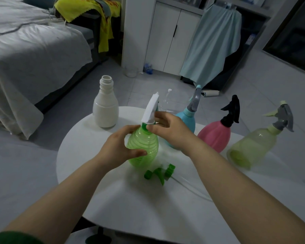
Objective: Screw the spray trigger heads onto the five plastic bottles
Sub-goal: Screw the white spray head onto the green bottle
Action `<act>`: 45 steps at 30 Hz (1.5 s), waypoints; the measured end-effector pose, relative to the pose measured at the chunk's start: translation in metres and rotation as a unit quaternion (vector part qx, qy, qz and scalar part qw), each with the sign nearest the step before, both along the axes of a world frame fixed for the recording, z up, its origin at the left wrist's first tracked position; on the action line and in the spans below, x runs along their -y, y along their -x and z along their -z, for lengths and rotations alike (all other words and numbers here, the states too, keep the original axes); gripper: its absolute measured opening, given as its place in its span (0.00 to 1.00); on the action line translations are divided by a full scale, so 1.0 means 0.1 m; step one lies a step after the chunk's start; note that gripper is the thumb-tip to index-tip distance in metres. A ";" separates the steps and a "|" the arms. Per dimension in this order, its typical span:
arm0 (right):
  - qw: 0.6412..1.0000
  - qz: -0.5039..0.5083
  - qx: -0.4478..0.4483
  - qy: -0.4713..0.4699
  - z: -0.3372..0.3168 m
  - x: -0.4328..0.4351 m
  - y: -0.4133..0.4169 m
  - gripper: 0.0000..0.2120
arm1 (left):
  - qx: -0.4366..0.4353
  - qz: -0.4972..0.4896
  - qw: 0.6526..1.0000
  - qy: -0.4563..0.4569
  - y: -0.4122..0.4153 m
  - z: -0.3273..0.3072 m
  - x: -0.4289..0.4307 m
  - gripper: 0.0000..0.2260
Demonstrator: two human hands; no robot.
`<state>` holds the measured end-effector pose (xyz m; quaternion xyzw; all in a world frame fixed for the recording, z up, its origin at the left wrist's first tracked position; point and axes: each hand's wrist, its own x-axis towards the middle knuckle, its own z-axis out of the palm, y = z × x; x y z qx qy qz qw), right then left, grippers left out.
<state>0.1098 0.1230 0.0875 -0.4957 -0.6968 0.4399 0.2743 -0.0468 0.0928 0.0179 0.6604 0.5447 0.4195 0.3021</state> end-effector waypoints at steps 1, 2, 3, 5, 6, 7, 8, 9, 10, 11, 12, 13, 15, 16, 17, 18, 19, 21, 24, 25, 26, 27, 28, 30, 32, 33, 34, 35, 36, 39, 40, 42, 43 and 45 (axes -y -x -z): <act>1.000 0.001 -0.017 0.001 0.01 -0.01 0.00 0.26 | 0.000 0.000 1.000 0.000 0.00 0.00 0.00 0.32; 0.999 0.001 -0.036 0.002 0.02 -0.01 0.01 0.25 | -0.002 0.000 1.000 0.001 0.00 0.00 0.00 0.31; 0.998 -0.001 -0.056 0.003 0.03 -0.02 0.02 0.22 | -0.004 -0.001 1.000 0.002 0.00 0.00 0.01 0.31; 0.997 -0.012 -0.082 0.000 0.03 -0.02 0.02 0.18 | -0.005 -0.006 1.000 0.002 -0.01 0.00 0.01 0.31; 0.996 -0.018 -0.085 -0.006 0.03 -0.03 0.02 0.16 | -0.003 -0.011 1.000 0.001 -0.02 0.00 0.01 0.31; 0.996 -0.024 -0.085 -0.014 0.04 -0.03 0.02 0.15 | -0.001 -0.018 1.000 -0.001 -0.03 0.00 0.01 0.31; 0.996 -0.027 -0.085 -0.021 0.04 -0.03 0.01 0.14 | -0.002 -0.026 1.000 -0.004 -0.04 0.01 0.02 0.31; 0.995 -0.029 -0.089 -0.028 0.05 -0.03 0.00 0.13 | -0.005 -0.036 0.999 -0.010 -0.06 0.01 0.03 0.31; 0.994 -0.032 -0.096 -0.035 0.05 -0.02 -0.01 0.14 | -0.010 -0.048 0.999 -0.018 -0.09 0.02 0.04 0.31; 0.993 -0.034 -0.106 -0.042 0.07 -0.02 -0.01 0.15 | -0.014 -0.059 0.998 -0.027 -0.11 0.03 0.05 0.31; 0.991 -0.035 -0.116 -0.048 0.09 -0.01 -0.01 0.15 | -0.017 -0.069 0.997 -0.035 -0.14 0.04 0.06 0.31; 0.990 -0.032 -0.127 -0.053 0.11 -0.01 -0.01 0.15 | -0.019 -0.077 0.996 -0.039 -0.16 0.04 0.06 0.31; 0.987 -0.017 -0.153 -0.054 0.18 0.00 -0.02 0.15 | -0.018 -0.087 0.995 -0.038 -0.19 0.05 0.06 0.32; 0.985 -0.008 -0.166 -0.049 0.20 0.00 -0.03 0.14 | -0.017 -0.089 0.995 -0.035 -0.19 0.05 0.05 0.32; 0.983 -0.002 -0.177 -0.044 0.22 0.00 -0.03 0.14 | -0.017 -0.088 0.995 -0.034 -0.20 0.05 0.05 0.32; 0.982 0.002 -0.184 -0.040 0.23 -0.01 -0.04 0.13 | -0.016 -0.086 0.996 -0.035 -0.20 0.05 0.05 0.31; 0.981 0.002 -0.190 -0.035 0.23 -0.01 -0.04 0.13 | -0.016 -0.085 0.996 -0.036 -0.19 0.05 0.04 0.31; 0.980 0.002 -0.199 -0.025 0.23 -0.01 -0.04 0.12 | -0.017 -0.083 0.996 -0.035 -0.19 0.05 0.05 0.31; 0.974 0.001 -0.227 0.001 0.21 -0.02 -0.04 0.11 | -0.011 -0.082 0.996 -0.027 -0.19 0.05 0.05 0.31; 0.972 -0.002 -0.237 0.010 0.20 -0.02 -0.05 0.11 | -0.009 -0.082 0.996 -0.026 -0.19 0.05 0.05 0.31; 0.970 -0.009 -0.242 0.019 0.19 -0.02 -0.06 0.11 | -0.009 -0.082 0.996 -0.025 -0.19 0.05 0.05 0.31; 0.971 -0.019 -0.239 0.023 0.17 -0.02 -0.06 0.11 | -0.010 -0.082 0.996 -0.026 -0.19 0.04 0.05 0.31; 0.973 -0.030 -0.226 0.020 0.15 -0.02 -0.06 0.11 | -0.012 -0.082 0.996 -0.025 -0.18 0.04 0.05 0.31; 0.981 -0.049 -0.189 0.007 0.14 -0.02 -0.06 0.11 | -0.016 -0.080 0.997 -0.019 -0.18 0.03 0.04 0.31; 0.985 -0.048 -0.169 0.000 0.14 -0.02 -0.06 0.13 | -0.021 -0.077 0.997 -0.013 -0.19 0.03 0.04 0.31; 0.987 -0.043 -0.157 -0.003 0.15 -0.02 -0.06 0.14 | -0.024 -0.076 0.997 -0.010 -0.19 0.02 0.04 0.31; 0.989 -0.038 -0.142 -0.007 0.16 -0.03 -0.07 0.15 | -0.024 -0.073 0.997 -0.007 -0.18 0.02 0.03 0.31; 0.991 -0.035 -0.130 -0.014 0.17 -0.04 -0.07 0.16 | -0.020 -0.060 0.998 -0.001 -0.15 0.01 0.02 0.31; 0.992 -0.034 -0.122 -0.020 0.17 -0.04 -0.07 0.16 | -0.006 -0.032 0.999 0.013 -0.11 -0.01 0.01 0.32; 0.992 -0.037 -0.116 -0.036 0.15 -0.06 -0.06 0.13 | 0.034 0.110 0.990 0.083 0.07 -0.07 -0.06 0.34; 0.992 -0.032 -0.111 -0.048 0.15 -0.07 -0.05 0.13 | 0.033 0.139 0.985 0.094 0.11 -0.09 -0.08 0.34; 0.993 -0.005 -0.086 -0.086 0.17 -0.08 -0.04 0.15 | 0.025 0.126 0.988 0.082 0.10 -0.09 -0.09 0.33; 0.991 0.013 -0.074 -0.108 0.18 -0.08 -0.03 0.15 | 0.012 0.084 0.995 0.061 0.04 -0.08 -0.07 0.33; 0.987 0.040 -0.060 -0.145 0.21 -0.06 -0.02 0.15 | -0.042 -0.019 0.999 0.008 -0.11 -0.04 -0.02 0.33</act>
